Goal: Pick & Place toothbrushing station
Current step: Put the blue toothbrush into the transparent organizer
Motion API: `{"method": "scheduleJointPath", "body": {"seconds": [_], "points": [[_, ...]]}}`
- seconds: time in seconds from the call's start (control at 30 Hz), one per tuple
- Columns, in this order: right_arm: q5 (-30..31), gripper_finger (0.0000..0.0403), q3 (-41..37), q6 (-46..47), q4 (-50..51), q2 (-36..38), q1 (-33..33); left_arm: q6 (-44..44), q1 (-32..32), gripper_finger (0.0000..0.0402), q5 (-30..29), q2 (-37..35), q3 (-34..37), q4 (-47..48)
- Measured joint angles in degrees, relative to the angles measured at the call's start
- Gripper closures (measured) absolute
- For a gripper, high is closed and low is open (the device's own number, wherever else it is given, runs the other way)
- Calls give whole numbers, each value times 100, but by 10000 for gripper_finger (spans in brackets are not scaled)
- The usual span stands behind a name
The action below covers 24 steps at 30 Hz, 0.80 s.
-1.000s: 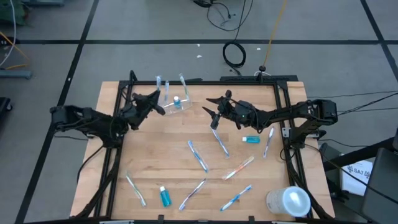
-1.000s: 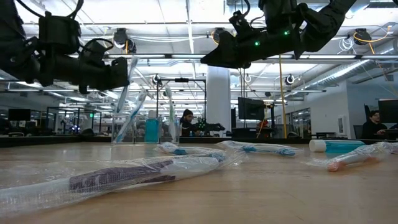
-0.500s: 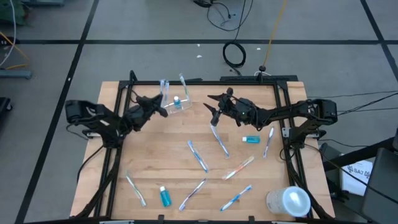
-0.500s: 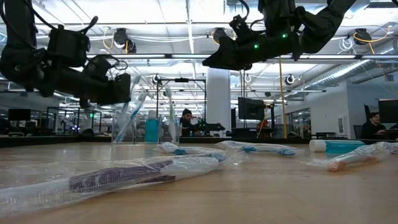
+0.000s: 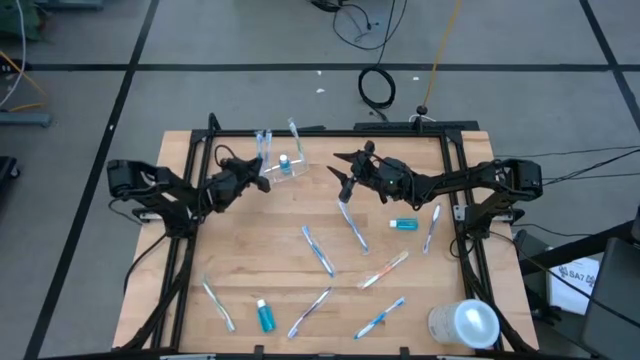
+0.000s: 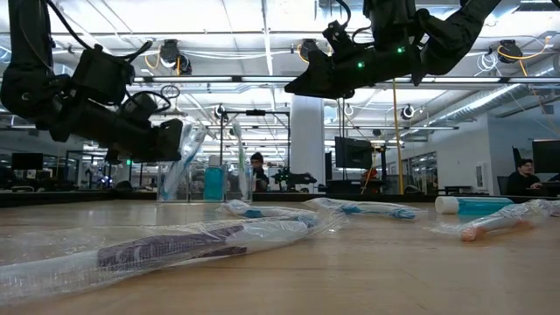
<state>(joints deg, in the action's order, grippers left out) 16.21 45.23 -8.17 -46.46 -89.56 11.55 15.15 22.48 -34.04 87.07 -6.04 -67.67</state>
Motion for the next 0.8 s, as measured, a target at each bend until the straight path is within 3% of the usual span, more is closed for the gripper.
{"method": "scheduleJointPath", "body": {"seconds": [0.7, 0.8], "points": [[-13, 216, 2, 568, 1024, 0, -3, 76, 0, 338, 350, -286, 0, 84], [-272, 216, 2, 768, 1159, 0, -4, 43, 0, 336, 363, -286, 0, 90]]}}
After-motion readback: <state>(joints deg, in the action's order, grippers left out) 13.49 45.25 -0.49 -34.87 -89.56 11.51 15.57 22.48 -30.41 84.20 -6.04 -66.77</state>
